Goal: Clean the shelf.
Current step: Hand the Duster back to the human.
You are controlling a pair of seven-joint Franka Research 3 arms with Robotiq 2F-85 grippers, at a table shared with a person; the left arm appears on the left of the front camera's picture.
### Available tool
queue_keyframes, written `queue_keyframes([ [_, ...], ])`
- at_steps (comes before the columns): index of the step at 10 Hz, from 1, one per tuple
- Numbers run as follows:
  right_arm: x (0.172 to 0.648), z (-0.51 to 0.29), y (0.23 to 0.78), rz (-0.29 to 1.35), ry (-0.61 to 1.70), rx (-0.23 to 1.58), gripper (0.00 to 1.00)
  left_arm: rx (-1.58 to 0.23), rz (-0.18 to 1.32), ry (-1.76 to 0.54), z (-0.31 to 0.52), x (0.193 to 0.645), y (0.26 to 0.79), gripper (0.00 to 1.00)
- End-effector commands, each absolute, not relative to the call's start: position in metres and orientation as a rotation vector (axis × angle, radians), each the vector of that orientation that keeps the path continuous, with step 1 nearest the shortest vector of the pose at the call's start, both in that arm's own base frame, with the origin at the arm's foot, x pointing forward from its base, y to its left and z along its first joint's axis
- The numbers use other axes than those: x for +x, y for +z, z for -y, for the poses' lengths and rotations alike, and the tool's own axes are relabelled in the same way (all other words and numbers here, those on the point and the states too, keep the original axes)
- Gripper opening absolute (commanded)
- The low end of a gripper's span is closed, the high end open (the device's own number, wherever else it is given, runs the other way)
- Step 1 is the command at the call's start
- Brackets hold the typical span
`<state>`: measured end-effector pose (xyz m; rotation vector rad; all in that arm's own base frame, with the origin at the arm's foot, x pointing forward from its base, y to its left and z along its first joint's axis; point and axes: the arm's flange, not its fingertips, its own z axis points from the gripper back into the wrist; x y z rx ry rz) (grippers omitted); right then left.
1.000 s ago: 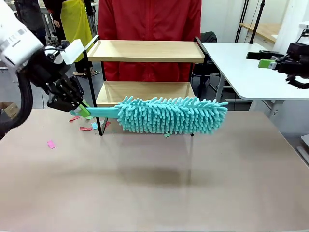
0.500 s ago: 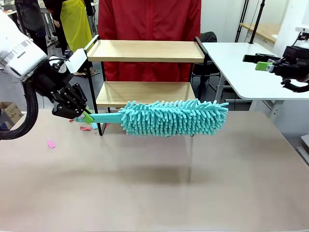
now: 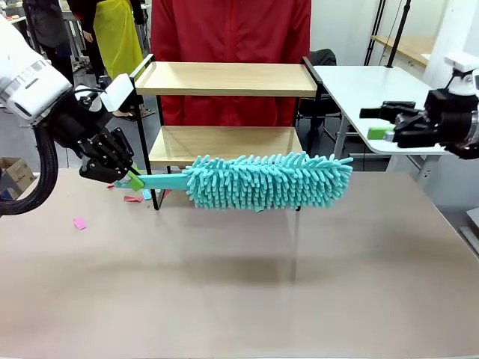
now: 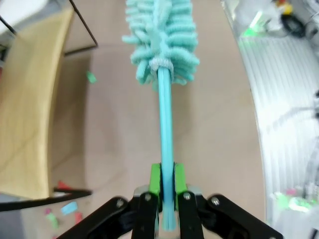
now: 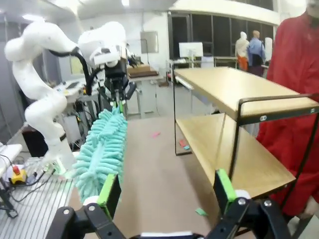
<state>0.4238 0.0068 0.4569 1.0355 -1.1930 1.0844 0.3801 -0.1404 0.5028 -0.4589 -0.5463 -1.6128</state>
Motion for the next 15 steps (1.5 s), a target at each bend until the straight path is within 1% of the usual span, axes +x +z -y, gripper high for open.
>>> queue_keyframes([
  [1, 0.401, -0.035, 0.457, 1.203, 1.075, 1.014, 1.00, -0.470, 0.554, -1.620, 0.140, 0.381, 0.506, 0.13],
  [3, 0.380, -0.045, 0.453, 1.154, 1.077, 1.130, 1.00, -0.470, 0.554, -1.620, 0.140, 0.381, 0.506, 0.13],
  [6, 0.362, -0.063, 0.443, 1.118, 1.080, 1.216, 1.00, -0.470, 0.554, -1.620, 0.140, 0.381, 0.506, 0.13],
  [7, 0.360, -0.071, 0.439, 1.117, 1.082, 1.224, 1.00, -0.470, 0.554, -1.620, 0.140, 0.381, 0.506, 0.13],
  [11, 0.366, -0.103, 0.411, 1.028, 1.097, 1.247, 1.00, -0.470, 0.554, -1.620, 0.140, 0.381, 0.506, 0.13],
  [15, 0.368, -0.116, 0.392, 0.984, 1.099, 1.240, 1.00, -0.470, 0.554, -1.620, 0.140, 0.381, 0.506, 0.13],
])
